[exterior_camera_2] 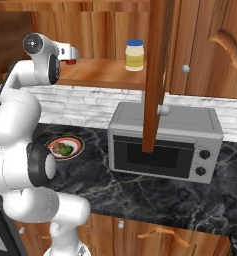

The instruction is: Pick the avocado and bread from the counter and place them on the plate. Then pick the jam from the cabinet and place it next to the plate. Lastly close the cabinet door.

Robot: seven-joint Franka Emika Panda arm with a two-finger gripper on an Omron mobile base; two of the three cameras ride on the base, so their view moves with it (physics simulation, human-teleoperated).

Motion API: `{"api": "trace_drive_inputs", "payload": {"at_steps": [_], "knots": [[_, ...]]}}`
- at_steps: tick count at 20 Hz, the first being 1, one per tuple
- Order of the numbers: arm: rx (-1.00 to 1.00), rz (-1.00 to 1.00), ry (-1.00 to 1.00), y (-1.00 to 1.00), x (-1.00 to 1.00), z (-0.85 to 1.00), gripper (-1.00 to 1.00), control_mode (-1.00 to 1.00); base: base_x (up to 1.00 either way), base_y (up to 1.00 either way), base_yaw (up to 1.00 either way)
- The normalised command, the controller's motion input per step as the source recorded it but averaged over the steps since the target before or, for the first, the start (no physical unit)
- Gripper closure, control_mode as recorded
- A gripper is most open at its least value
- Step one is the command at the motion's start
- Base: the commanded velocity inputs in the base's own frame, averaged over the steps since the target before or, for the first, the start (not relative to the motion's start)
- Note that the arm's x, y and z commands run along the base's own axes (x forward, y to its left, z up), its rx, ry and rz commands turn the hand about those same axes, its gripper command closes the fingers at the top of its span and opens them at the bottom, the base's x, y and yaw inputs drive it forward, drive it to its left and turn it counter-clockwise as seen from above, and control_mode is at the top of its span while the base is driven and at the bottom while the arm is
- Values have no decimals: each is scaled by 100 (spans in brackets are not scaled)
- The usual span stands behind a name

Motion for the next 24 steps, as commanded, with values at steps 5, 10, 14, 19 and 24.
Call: {"api": "trace_drive_inputs", "payload": {"at_steps": [5,10,14,19,24], "knots": [[0,0,3,0,12,0,-100,-100,0,0,0],[0,-1,2,0,9,0,-100,-100,0,0,0],[0,-4,0,0,18,0,-100,-100,0,0,0],[0,-3,0,0,23,0,-100,-100,0,0,0],[0,0,1,0,29,-1,-100,-100,0,0,0]]}}
